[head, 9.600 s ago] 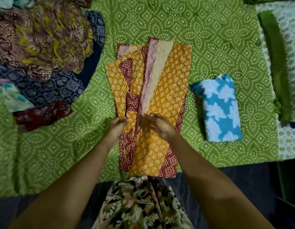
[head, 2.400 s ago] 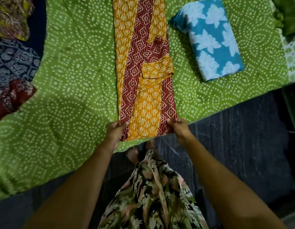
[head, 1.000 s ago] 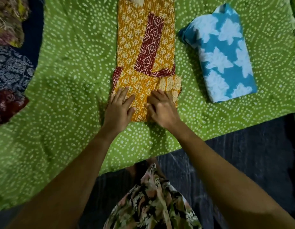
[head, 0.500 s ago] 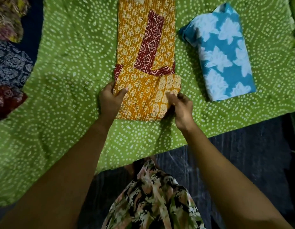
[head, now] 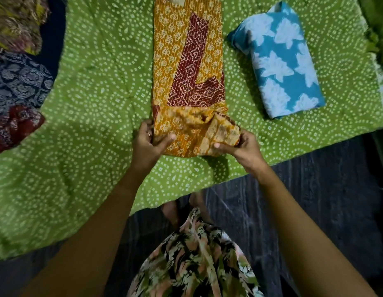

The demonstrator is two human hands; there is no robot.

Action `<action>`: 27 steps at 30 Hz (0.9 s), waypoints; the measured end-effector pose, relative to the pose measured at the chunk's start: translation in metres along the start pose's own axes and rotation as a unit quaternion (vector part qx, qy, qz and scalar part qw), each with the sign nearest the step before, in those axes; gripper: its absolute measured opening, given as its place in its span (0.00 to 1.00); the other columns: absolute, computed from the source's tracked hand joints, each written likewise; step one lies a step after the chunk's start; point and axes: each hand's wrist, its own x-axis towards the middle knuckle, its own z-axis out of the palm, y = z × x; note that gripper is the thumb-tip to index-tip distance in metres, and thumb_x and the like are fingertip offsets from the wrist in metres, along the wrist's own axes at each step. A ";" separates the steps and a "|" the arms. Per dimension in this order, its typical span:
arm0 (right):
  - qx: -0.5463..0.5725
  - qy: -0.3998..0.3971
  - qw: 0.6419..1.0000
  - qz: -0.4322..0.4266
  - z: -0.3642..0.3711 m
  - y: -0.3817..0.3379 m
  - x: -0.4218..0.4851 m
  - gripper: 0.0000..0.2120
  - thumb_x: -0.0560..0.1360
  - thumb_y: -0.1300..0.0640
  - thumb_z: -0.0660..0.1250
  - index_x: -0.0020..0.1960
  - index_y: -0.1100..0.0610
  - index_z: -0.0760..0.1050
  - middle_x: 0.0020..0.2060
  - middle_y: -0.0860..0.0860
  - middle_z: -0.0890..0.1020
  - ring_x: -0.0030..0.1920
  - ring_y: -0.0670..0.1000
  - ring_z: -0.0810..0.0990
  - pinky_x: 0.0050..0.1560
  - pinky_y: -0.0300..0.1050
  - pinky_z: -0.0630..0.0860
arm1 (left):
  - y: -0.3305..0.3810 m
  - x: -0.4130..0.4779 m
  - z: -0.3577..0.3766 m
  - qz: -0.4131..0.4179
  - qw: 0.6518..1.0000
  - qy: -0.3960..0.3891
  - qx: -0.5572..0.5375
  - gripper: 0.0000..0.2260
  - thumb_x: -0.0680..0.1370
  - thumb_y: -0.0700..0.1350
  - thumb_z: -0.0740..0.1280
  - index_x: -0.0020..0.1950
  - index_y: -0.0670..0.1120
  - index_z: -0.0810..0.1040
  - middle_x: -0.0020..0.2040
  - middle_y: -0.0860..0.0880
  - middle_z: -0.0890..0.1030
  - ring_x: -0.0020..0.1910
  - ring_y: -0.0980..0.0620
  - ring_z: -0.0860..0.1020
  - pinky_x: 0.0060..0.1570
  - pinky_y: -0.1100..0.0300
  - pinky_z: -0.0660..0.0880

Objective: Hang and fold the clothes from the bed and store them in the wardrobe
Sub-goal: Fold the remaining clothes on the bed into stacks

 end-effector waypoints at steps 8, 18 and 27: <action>-0.456 -0.074 0.881 -0.101 -0.030 0.070 -0.045 0.20 0.66 0.62 0.77 0.57 0.64 0.78 0.56 0.60 0.79 0.57 0.60 0.77 0.57 0.49 0.73 | -0.047 -0.058 -0.018 0.044 0.984 -0.057 0.162 0.03 0.68 0.30 0.72 0.40 0.31 0.81 0.30 0.60 0.76 0.29 0.73 0.73 0.34 0.76 0.70; -0.676 -0.133 0.677 -0.259 -0.007 0.052 -0.045 0.43 0.67 0.76 0.57 0.75 0.45 0.57 0.77 0.52 0.46 0.76 0.55 0.43 0.73 0.60 0.41 | -0.068 -0.070 -0.041 0.024 0.982 -0.157 0.105 0.15 0.69 0.25 0.68 0.51 0.38 0.79 0.50 0.52 0.81 0.50 0.71 0.77 0.57 0.80 0.62; -0.664 -0.172 0.716 -0.126 -0.017 0.048 -0.067 0.27 0.77 0.67 0.59 0.75 0.55 0.59 0.67 0.58 0.71 0.57 0.54 0.76 0.64 0.46 0.69 | -0.081 -0.070 -0.045 0.071 0.966 -0.153 0.193 0.29 0.70 0.30 0.70 0.45 0.68 0.79 0.55 0.54 0.78 0.56 0.68 0.75 0.66 0.72 0.62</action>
